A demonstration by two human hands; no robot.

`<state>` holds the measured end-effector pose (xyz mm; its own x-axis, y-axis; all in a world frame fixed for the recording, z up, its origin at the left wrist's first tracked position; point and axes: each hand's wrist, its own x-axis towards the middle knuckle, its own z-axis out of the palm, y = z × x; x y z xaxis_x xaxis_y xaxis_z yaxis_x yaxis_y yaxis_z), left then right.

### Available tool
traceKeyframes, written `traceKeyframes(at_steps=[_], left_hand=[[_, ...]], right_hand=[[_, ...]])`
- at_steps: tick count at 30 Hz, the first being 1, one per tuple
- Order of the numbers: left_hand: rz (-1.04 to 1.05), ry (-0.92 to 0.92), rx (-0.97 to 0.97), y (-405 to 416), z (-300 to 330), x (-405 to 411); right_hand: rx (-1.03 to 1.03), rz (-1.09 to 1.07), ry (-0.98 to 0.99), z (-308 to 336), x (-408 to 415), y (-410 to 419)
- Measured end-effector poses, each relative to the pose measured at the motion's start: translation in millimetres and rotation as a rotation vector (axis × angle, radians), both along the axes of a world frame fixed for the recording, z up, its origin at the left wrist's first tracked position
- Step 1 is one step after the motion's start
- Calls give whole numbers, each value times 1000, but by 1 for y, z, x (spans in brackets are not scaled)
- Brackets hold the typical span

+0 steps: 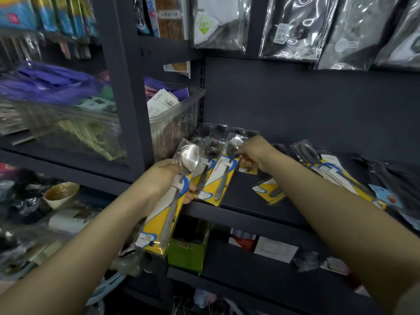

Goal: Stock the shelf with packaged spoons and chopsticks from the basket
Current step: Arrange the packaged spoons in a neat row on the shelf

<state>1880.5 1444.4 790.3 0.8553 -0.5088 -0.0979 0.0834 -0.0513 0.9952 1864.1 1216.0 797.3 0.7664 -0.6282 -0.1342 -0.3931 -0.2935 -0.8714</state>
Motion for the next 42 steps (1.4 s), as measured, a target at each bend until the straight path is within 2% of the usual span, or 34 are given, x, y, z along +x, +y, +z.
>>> traceKeyframes(at_steps=[2,6,9,10,12,13,14,15,16,17,21,23,24,26,28,32,35,39,40,42], left_hand=[[-58,19,-28,6,-1,-3],[-123,53,-90,7,1,-11],[-115,88,-84,1,-1,-12],[-119,81,-76,-3,0,-15],[-113,33,-41,-14,1,-19],[-116,2,-23,-20,2,-22],[-129,-8,-8,-26,5,-26],[-147,-16,-2,-33,8,-30],[-156,-68,12,-42,7,-31],[-160,-198,68,-51,6,-30],[-205,-916,441,-53,6,-28],[-342,-1098,525,-44,0,-24],[-435,-1109,558,-40,-3,-24],[-562,-1016,674,-31,-11,-22],[-590,-998,732,-24,-17,-22],[-611,-1220,767,-22,-22,-27],[-551,-1278,718,-25,-26,-29],[-477,-1367,635,-30,-33,-27],[-475,-1377,631,-31,-35,-26],[-473,-1385,623,-36,-35,-26]], right_hand=[[-45,-24,60,-8,9,-5],[-281,28,208,-14,15,-3],[-535,-2,101,-4,-2,9],[-519,13,2,1,-9,15],[-166,137,-196,10,-28,30],[46,230,-237,16,-38,37],[155,330,-238,19,-48,41],[155,414,-237,20,-54,43],[142,452,-250,20,-57,40],[127,448,-270,18,-59,35],[54,196,-244,10,-54,4],[15,104,-176,7,-49,-13],[-18,88,-138,6,-46,-20],[-74,93,-57,3,-39,-28],[-117,119,44,1,-34,-31],[-267,170,196,-5,-29,-33],[-366,164,138,-9,-27,-35],[-330,108,-137,-12,-44,-38],[-375,119,-150,-11,-54,-39],[-598,225,-33,-8,-73,-44]])
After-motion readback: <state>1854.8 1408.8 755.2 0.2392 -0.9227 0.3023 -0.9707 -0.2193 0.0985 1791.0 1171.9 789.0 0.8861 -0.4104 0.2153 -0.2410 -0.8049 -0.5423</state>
